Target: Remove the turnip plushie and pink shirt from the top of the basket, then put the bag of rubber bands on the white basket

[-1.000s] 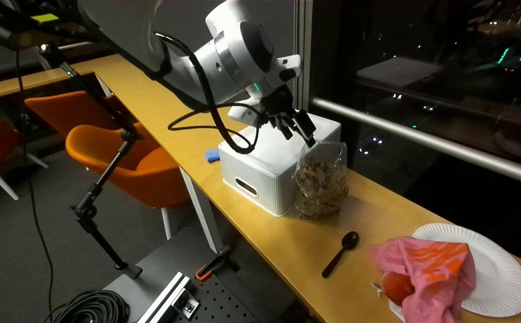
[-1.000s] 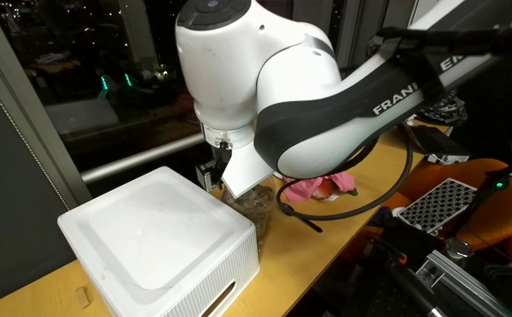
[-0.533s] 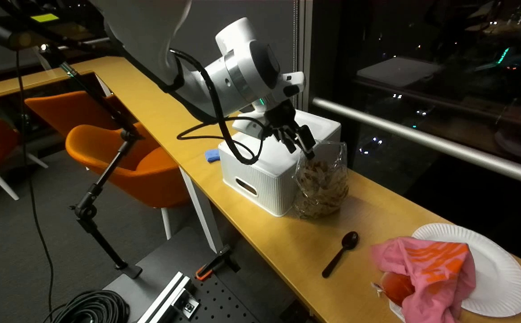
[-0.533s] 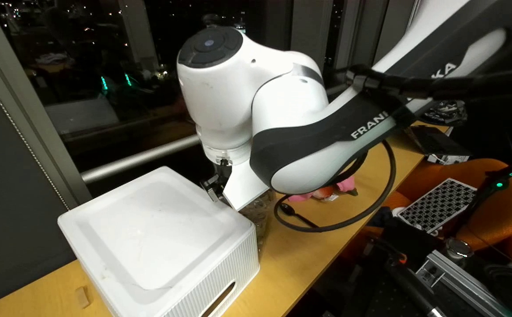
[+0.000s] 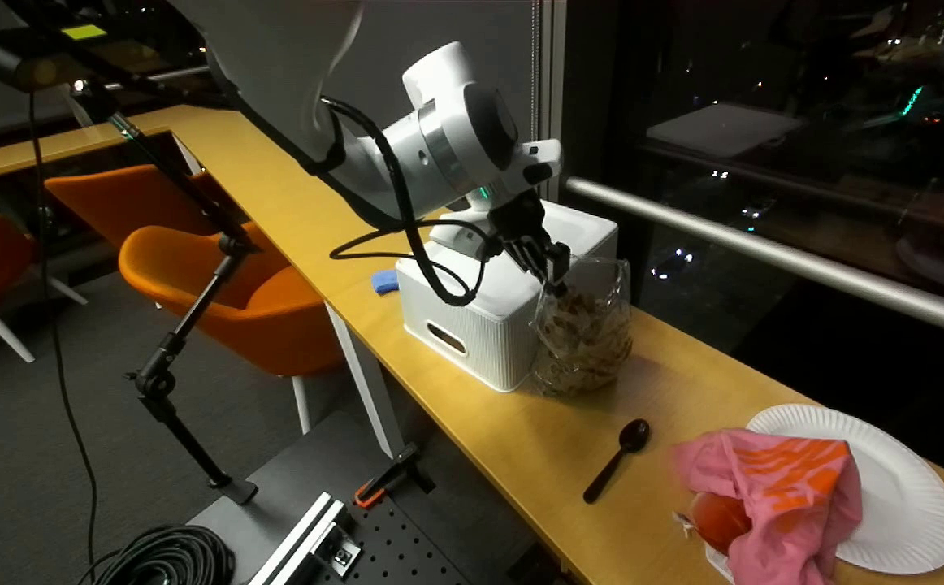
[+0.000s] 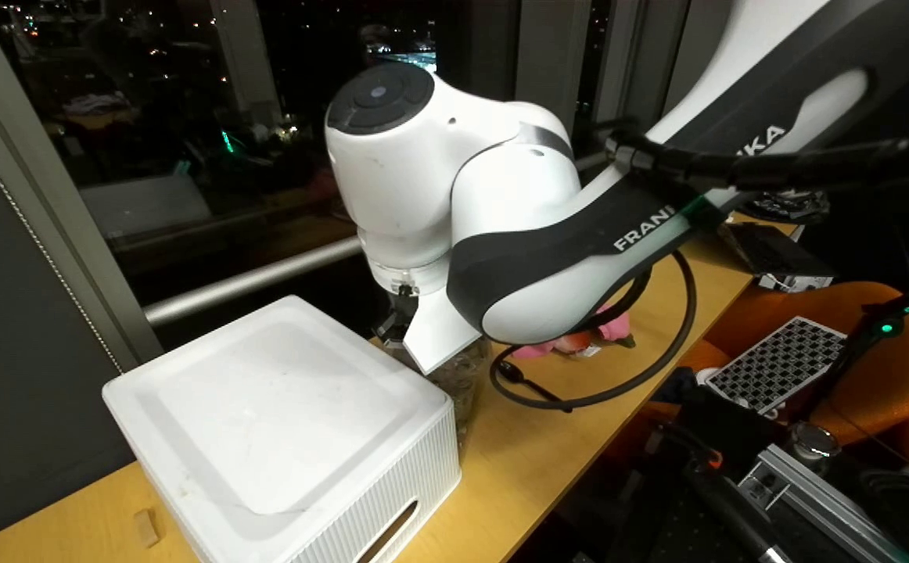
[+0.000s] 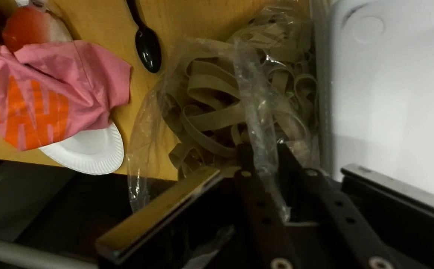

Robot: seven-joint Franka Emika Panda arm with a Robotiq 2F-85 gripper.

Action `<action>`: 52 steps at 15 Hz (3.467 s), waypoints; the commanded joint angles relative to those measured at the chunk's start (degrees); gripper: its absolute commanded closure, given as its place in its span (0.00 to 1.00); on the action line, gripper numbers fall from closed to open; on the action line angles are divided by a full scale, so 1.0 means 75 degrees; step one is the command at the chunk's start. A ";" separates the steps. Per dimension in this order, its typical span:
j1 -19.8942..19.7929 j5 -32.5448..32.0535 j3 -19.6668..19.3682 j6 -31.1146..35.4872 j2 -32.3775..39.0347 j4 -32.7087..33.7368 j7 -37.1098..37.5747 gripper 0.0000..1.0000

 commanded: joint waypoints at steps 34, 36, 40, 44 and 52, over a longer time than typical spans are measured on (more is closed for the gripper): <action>-0.0196 -0.0953 -0.0055 -0.2267 -0.1830 0.0508 0.0018 1.00; -0.0217 -0.1023 0.0021 -0.2431 -0.1887 0.0801 -0.0067 1.00; -0.0164 -0.0959 0.0217 -0.2529 -0.1583 0.1743 -0.0401 1.00; 0.0007 -0.0979 0.0483 -0.2500 -0.1097 0.2633 -0.0644 1.00; 0.0725 -0.1008 0.0664 -0.2559 0.0232 0.4306 -0.1058 1.00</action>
